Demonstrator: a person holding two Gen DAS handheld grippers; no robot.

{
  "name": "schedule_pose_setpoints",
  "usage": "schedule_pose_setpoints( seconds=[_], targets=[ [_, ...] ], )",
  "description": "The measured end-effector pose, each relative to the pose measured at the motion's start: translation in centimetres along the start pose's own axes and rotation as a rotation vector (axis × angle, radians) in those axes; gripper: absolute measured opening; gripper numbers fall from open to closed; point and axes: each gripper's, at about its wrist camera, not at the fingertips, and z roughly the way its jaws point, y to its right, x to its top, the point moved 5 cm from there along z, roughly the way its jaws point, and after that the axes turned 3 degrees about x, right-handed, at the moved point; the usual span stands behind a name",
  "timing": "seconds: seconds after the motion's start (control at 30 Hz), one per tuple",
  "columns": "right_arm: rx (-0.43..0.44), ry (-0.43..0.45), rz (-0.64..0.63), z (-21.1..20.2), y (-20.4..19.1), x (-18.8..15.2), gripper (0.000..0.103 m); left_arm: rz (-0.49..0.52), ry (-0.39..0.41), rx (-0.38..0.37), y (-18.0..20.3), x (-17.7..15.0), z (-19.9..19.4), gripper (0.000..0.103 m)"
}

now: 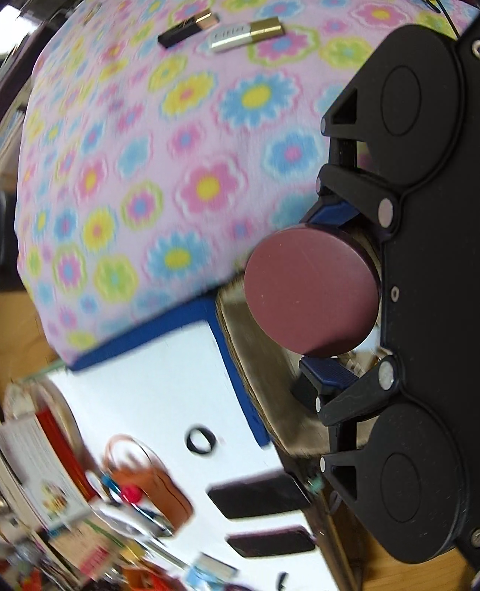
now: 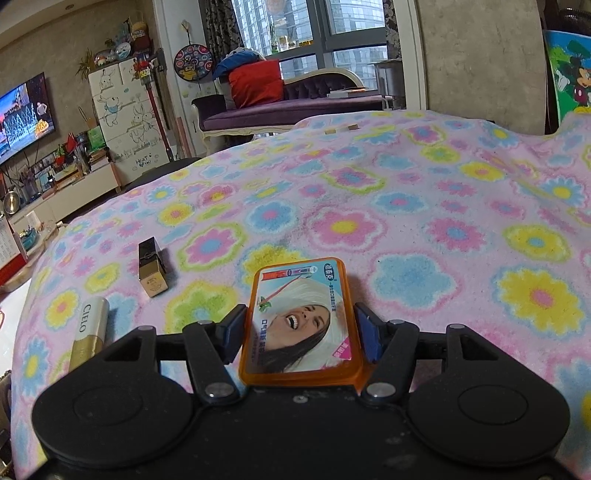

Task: Organize rigid objects
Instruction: 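Carry the compact in the left tool and card in the right tool to the basket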

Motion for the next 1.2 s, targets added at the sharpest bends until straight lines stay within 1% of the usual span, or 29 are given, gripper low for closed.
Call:
schedule_pose_setpoints(
  seconds=[0.13,0.23,0.33,0.4,0.47,0.53,0.6,0.63,0.73,0.83,0.97,1.07,1.13,1.2],
  targets=[
    [-0.053,-0.016,-0.054,0.2,-0.8,0.0,0.061,-0.002,0.029,0.026,-2.6,-0.6,-1.4,0.068],
    [-0.122,-0.045,-0.128,0.7,-1.9,-0.1,0.060,0.002,0.064,0.064,-4.5,-1.1,-2.0,0.068],
    [-0.191,-0.079,-0.203,1.0,-3.0,0.0,0.059,-0.014,0.070,0.059,-6.0,-1.6,-1.6,0.068],
    [-0.230,-0.119,-0.204,1.0,-3.6,0.4,0.059,-0.031,0.060,0.038,-6.8,-2.0,-1.1,0.068],
    [-0.260,-0.175,-0.173,0.9,-4.1,1.0,0.059,-0.046,0.046,0.029,-7.5,-2.3,-0.4,0.068],
    [-0.254,-0.222,-0.126,0.4,-5.0,1.6,0.059,-0.064,0.034,0.001,-8.1,-2.5,-0.1,0.068],
    [-0.224,-0.243,-0.086,-0.6,-6.4,2.2,0.059,-0.071,0.034,-0.009,-8.5,-2.6,0.2,0.068],
    [-0.211,-0.242,-0.086,-1.3,-7.5,2.5,0.059,-0.071,0.035,-0.005,-8.6,-2.7,0.3,0.068],
    [-0.160,-0.236,-0.146,-3.5,-11.9,3.1,0.059,-0.079,0.025,-0.017,-9.2,-3.1,0.6,0.068],
    [-0.023,-0.265,-0.195,-5.4,-17.1,2.7,0.059,-0.085,0.012,-0.007,-9.7,-3.4,1.1,0.068],
    [0.172,-0.342,-0.261,-6.8,-24.5,0.8,0.059,-0.087,-0.006,0.013,-10.2,-3.7,1.6,0.068],
    [0.296,-0.413,-0.325,-7.2,-29.8,-1.7,0.059,-0.096,-0.018,0.011,-10.5,-3.8,1.8,0.068],
    [0.357,-0.459,-0.358,-7.0,-32.8,-3.3,0.059,-0.107,-0.026,0.009,-10.7,-3.9,1.9,0.068],
    [0.383,-0.497,-0.389,-6.8,-35.3,-4.9,0.059,-0.119,-0.033,0.014,-11.0,-3.9,2.1,0.068]
  ],
)
